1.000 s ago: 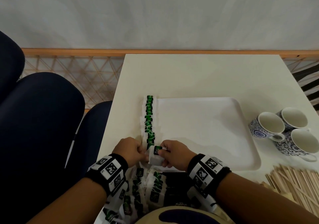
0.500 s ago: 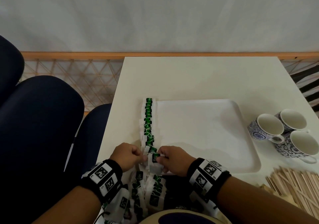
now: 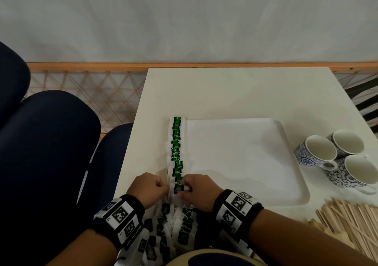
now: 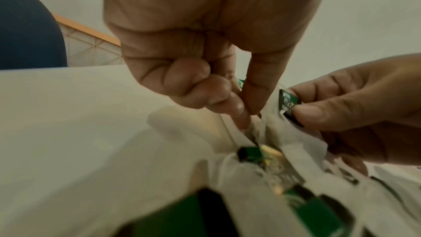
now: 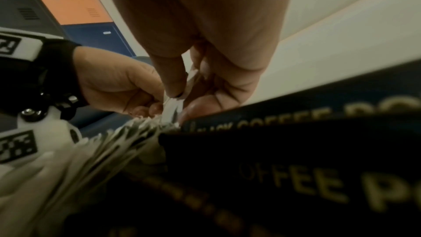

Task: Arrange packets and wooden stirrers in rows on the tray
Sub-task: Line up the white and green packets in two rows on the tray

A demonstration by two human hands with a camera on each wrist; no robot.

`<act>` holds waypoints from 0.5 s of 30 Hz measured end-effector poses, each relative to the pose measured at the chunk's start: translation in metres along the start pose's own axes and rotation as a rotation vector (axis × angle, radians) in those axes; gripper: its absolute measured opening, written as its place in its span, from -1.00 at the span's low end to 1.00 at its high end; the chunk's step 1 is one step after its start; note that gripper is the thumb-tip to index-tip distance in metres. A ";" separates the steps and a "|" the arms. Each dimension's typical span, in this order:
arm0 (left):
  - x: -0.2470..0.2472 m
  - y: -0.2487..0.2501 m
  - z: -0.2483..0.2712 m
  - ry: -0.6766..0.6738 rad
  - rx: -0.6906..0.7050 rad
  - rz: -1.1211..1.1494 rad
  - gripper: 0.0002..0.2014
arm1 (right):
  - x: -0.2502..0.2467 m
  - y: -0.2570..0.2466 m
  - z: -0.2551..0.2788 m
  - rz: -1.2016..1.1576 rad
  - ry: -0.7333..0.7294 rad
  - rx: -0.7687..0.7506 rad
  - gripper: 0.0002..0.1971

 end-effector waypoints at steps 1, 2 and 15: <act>-0.002 0.000 0.000 0.009 0.011 -0.016 -0.73 | 0.000 0.001 0.000 0.006 0.016 -0.005 -0.86; -0.004 0.000 0.000 0.012 0.014 -0.021 -0.77 | 0.000 0.001 -0.001 0.015 0.034 -0.007 -0.83; 0.005 -0.003 0.004 -0.068 0.027 -0.089 -0.62 | 0.000 0.001 -0.006 0.016 0.119 0.044 -0.57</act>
Point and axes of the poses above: each hand's wrist, its own z-axis away from the middle knuckle, its own x-axis out of the palm, y = z × x, the point moved 6 cm from there along -z, towards the middle knuckle, and after that the axes turned 9 degrees about y, right-handed, at the moved point
